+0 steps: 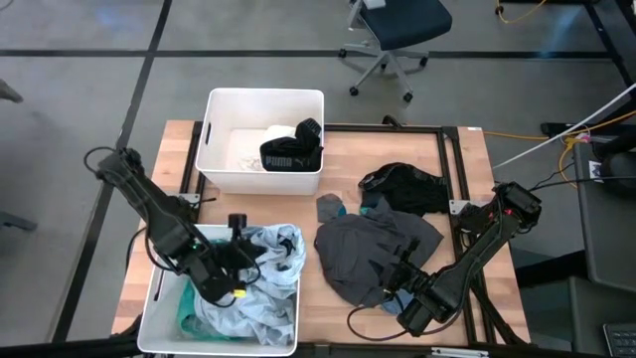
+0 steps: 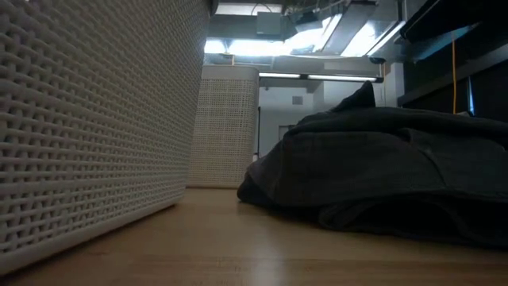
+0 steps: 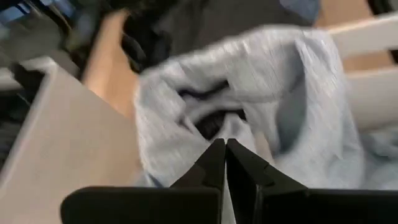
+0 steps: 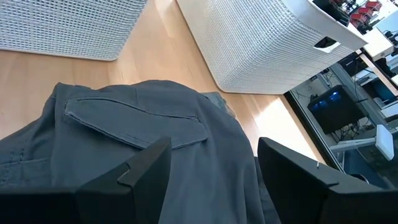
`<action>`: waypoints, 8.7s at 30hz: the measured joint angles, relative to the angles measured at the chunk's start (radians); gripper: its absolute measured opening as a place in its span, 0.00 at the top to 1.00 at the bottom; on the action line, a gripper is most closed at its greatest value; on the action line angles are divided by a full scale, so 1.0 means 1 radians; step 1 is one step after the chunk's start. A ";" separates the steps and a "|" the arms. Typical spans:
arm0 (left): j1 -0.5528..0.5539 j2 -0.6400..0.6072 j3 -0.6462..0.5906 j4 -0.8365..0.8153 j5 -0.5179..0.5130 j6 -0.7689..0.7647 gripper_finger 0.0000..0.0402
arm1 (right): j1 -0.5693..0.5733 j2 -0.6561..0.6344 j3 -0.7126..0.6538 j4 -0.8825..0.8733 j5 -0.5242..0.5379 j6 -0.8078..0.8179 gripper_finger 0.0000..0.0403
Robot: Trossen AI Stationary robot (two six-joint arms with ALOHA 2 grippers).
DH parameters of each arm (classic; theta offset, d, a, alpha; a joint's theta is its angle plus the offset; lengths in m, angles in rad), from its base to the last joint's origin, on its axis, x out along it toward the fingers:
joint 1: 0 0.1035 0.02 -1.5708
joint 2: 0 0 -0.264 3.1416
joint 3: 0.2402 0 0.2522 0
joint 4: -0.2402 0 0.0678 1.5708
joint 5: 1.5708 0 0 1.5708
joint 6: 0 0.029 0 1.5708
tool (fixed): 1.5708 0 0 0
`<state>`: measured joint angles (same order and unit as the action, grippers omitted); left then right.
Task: Sort clothes
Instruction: Put the blue polo shirt into the bottom laundry organizer, then put the gray short into the bottom laundry organizer
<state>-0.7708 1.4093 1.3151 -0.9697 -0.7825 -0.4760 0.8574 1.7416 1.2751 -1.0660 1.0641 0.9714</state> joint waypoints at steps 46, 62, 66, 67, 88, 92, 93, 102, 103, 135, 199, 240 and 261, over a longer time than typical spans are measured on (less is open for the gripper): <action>0.049 0.426 0.007 -0.178 0.405 0.133 0.99 | 0.000 0.001 0.000 0.021 0.006 -0.007 0.40; 0.044 -0.042 -0.009 0.038 0.249 0.215 0.99 | 0.000 0.001 0.000 0.022 -0.001 -0.008 0.40; 0.049 -0.128 -0.071 0.292 0.243 0.449 0.99 | 0.000 0.001 0.000 0.021 -0.002 -0.008 0.40; 0.054 -0.149 -0.093 0.348 0.242 0.497 0.99 | 0.000 0.001 0.000 0.021 -0.002 -0.008 0.40; 0.150 -0.458 -0.667 1.444 0.239 0.865 0.99 | -0.076 0.001 0.000 0.347 -0.479 -0.224 0.40; 0.150 -0.454 -0.672 1.424 0.239 0.872 0.99 | -0.110 0.002 0.000 0.448 -0.562 -0.309 0.40; 0.150 -0.453 -0.672 1.420 0.239 0.875 0.99 | -0.116 0.006 0.000 0.485 -0.585 -0.336 0.40; 0.149 -0.452 -0.672 1.377 0.239 0.873 0.99 | -0.112 0.104 0.000 0.577 -0.612 -0.509 0.40; 0.149 -0.452 -0.672 1.378 0.239 0.873 0.99 | -0.112 0.118 0.000 0.579 -0.612 -0.535 0.40; 0.152 -0.452 -0.672 1.363 0.239 0.877 0.99 | -0.238 0.309 0.008 0.426 -0.814 -0.687 0.87; 0.151 -0.452 -0.672 1.346 0.239 0.877 0.99 | -0.197 -0.195 0.572 0.339 -0.017 -1.258 0.99; 0.151 -0.788 -0.597 1.322 0.112 0.954 0.99 | -0.542 -0.035 0.610 1.604 -1.132 -1.737 0.99; 0.151 -0.777 -0.597 1.088 0.112 0.804 0.99 | -0.596 0.273 0.610 1.006 -1.105 -1.500 0.98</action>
<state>-0.6201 0.6319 0.7181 0.1181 -0.6700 0.3277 0.2615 2.0150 1.8852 -0.0598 -0.0405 -0.5289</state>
